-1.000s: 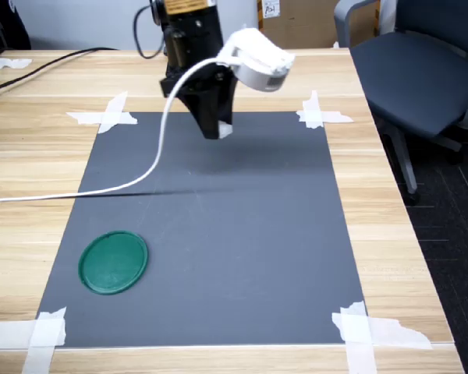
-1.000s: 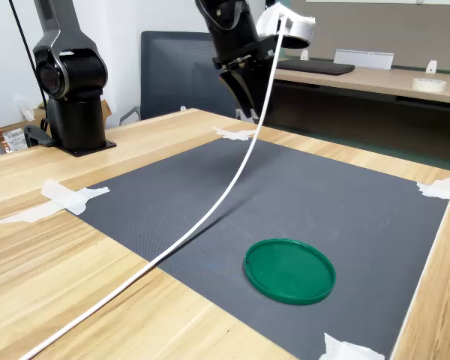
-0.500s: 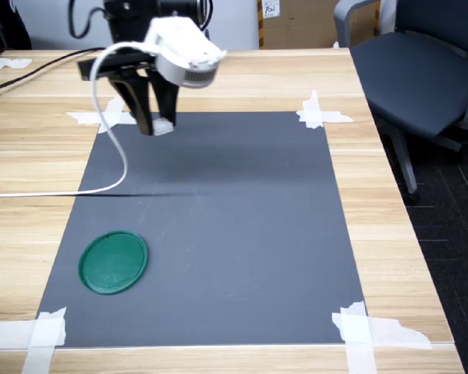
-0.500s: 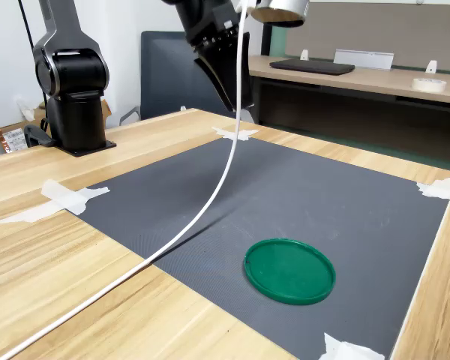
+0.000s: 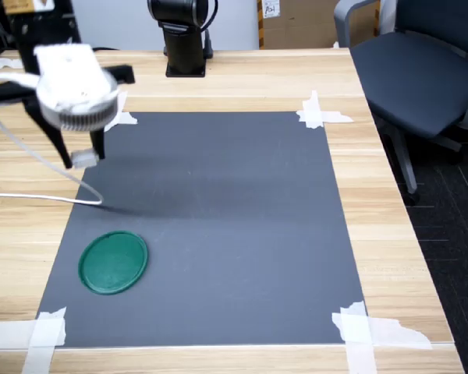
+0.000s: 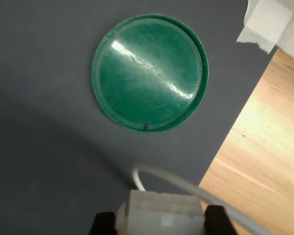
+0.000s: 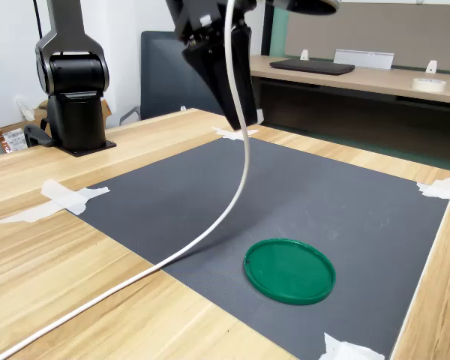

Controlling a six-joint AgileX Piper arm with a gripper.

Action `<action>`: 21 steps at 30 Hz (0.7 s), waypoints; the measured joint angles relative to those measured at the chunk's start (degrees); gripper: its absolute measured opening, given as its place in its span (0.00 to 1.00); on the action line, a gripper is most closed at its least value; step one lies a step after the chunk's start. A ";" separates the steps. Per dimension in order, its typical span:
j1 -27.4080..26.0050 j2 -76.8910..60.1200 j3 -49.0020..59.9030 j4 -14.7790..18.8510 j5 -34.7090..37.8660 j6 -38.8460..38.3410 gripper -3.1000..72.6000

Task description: Grasp a white terminal and put it in the green lid.

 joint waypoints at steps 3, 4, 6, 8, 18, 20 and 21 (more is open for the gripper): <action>-0.06 3.65 -1.75 -0.59 0.00 0.00 0.45; -0.06 4.73 -2.39 -0.64 0.00 0.00 0.45; -0.06 6.70 -3.70 -0.24 0.00 -0.12 0.45; -0.06 8.52 -5.10 0.33 -0.06 -0.29 0.45; -0.06 16.30 -10.66 1.54 1.55 4.61 0.45; 0.00 17.46 -11.91 1.59 2.14 7.20 0.45; 0.12 17.92 -12.45 1.52 2.56 8.13 0.45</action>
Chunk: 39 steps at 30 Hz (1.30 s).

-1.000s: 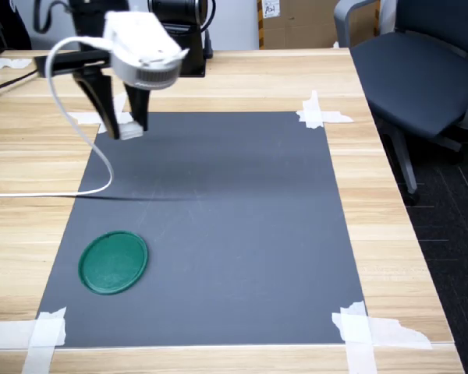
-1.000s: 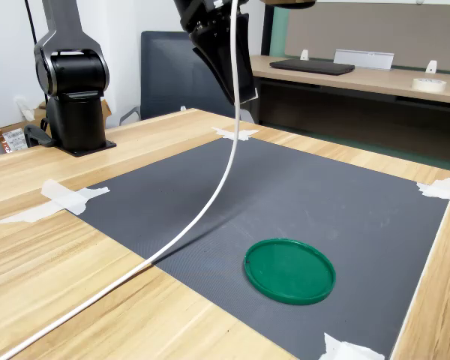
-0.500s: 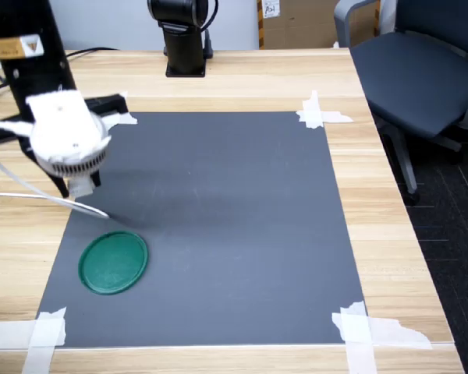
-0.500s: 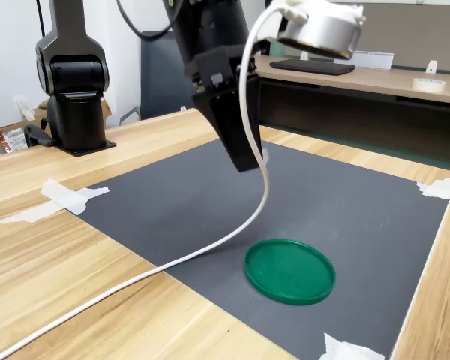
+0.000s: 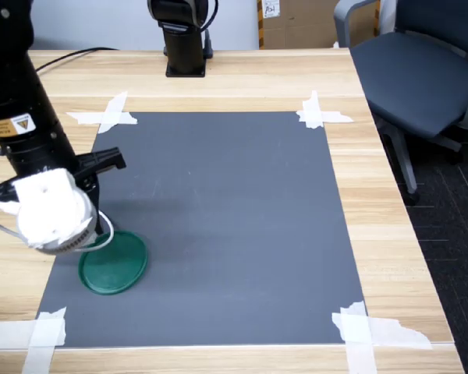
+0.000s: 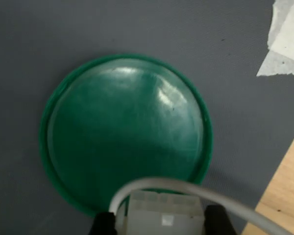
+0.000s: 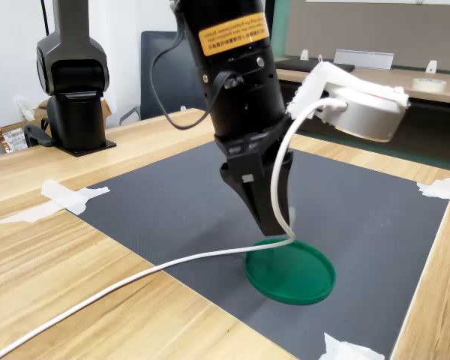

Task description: Grasp a white terminal and put it in the green lid.

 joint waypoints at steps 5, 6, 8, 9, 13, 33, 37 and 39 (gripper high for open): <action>2.50 1.12 -1.31 -1.29 1.69 1.14 0.45; 3.11 1.20 -1.33 -1.74 1.92 1.14 0.45; 4.55 1.47 -1.39 -2.88 2.19 1.38 0.45; 5.20 1.54 -1.39 -3.54 2.34 1.44 0.45; 6.74 1.65 -1.39 -4.74 2.44 1.50 0.45; 6.83 3.93 -1.56 -11.06 1.52 1.50 0.45; 6.83 4.21 -1.56 -11.20 1.52 1.50 0.45; 6.83 4.25 -1.56 -11.20 1.52 1.50 0.45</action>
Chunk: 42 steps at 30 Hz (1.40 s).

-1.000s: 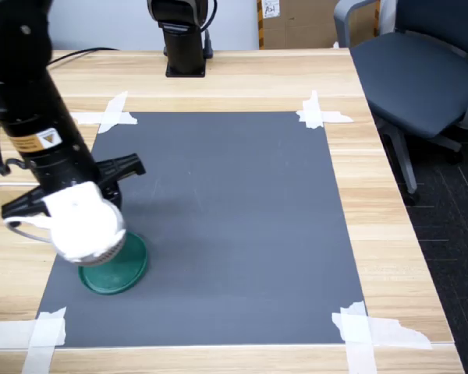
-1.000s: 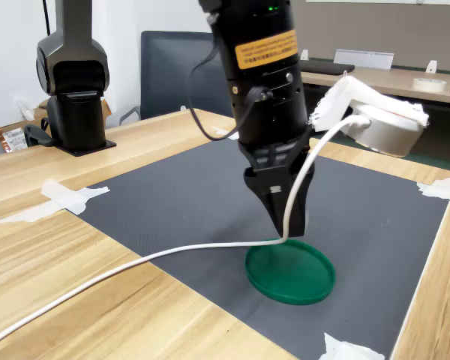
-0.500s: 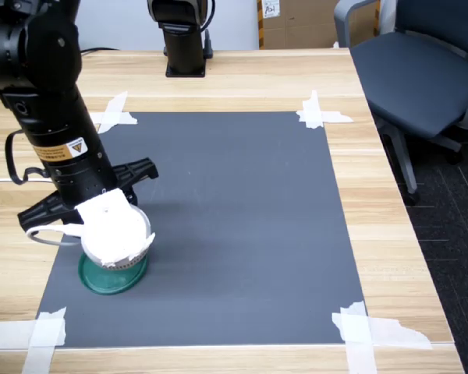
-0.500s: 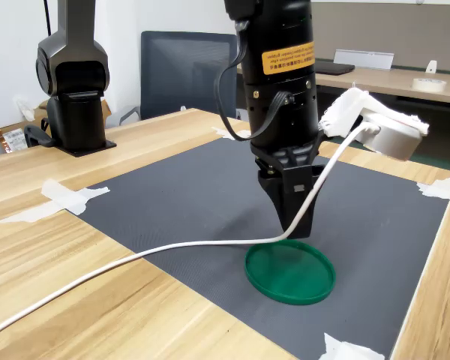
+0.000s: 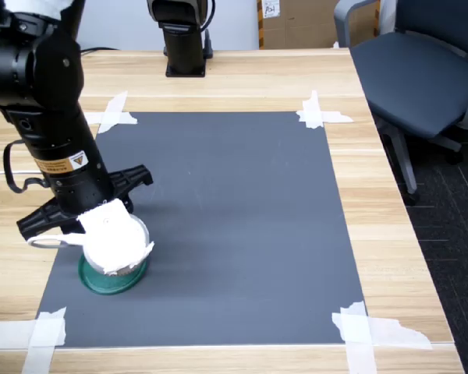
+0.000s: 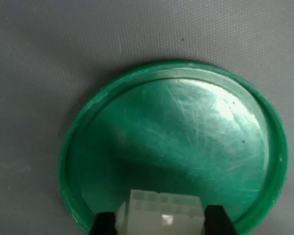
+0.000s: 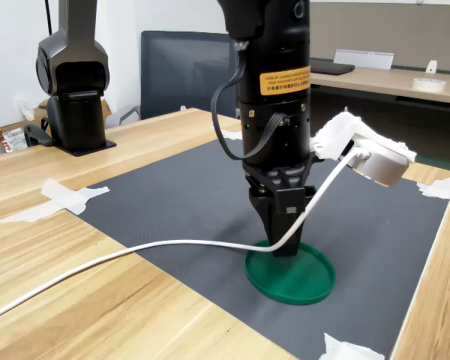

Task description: Grasp a white terminal and put it in the green lid.

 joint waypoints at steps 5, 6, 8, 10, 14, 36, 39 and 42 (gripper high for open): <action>0.00 0.00 0.00 -0.02 0.00 0.32 0.47; 0.00 0.00 0.00 -0.15 0.00 0.71 0.50; 0.00 0.00 0.00 -0.67 -0.06 1.65 0.55; 0.00 0.02 0.00 -1.31 -0.31 2.56 0.59; 0.00 0.02 0.00 -2.94 -2.27 3.88 0.62; -3.01 -20.13 0.00 8.01 -9.12 5.39 0.04; -3.01 -23.90 0.00 10.25 -9.06 5.39 0.01; -3.01 -27.11 0.00 11.25 -8.22 5.39 0.01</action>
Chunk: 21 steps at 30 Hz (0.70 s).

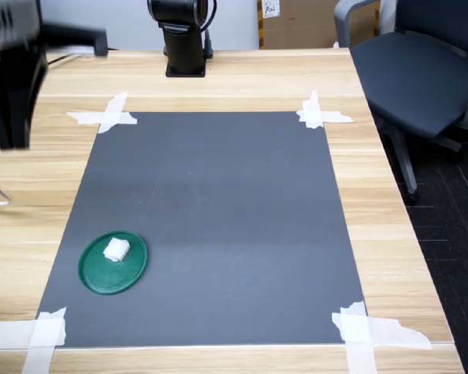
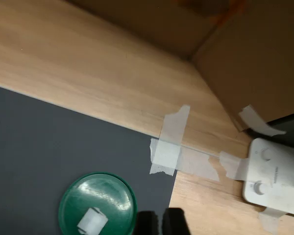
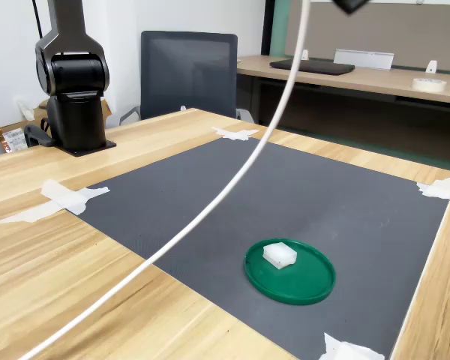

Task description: Grasp a white terminal and put it in the green lid.

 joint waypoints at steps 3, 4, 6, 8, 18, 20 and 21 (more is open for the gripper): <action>0.00 -3.27 0.34 0.98 0.93 0.00 0.01; 0.00 -4.23 0.86 1.44 0.53 0.00 0.01; 0.00 -6.88 3.24 2.79 -1.83 0.00 0.01; 0.00 -9.74 6.86 4.61 -6.42 0.00 0.01; 0.00 -27.70 26.04 15.63 -18.26 -0.06 0.01; 0.00 -32.10 30.22 17.24 -18.87 -0.06 0.01; 0.00 -34.32 32.44 17.90 -19.06 -0.06 0.01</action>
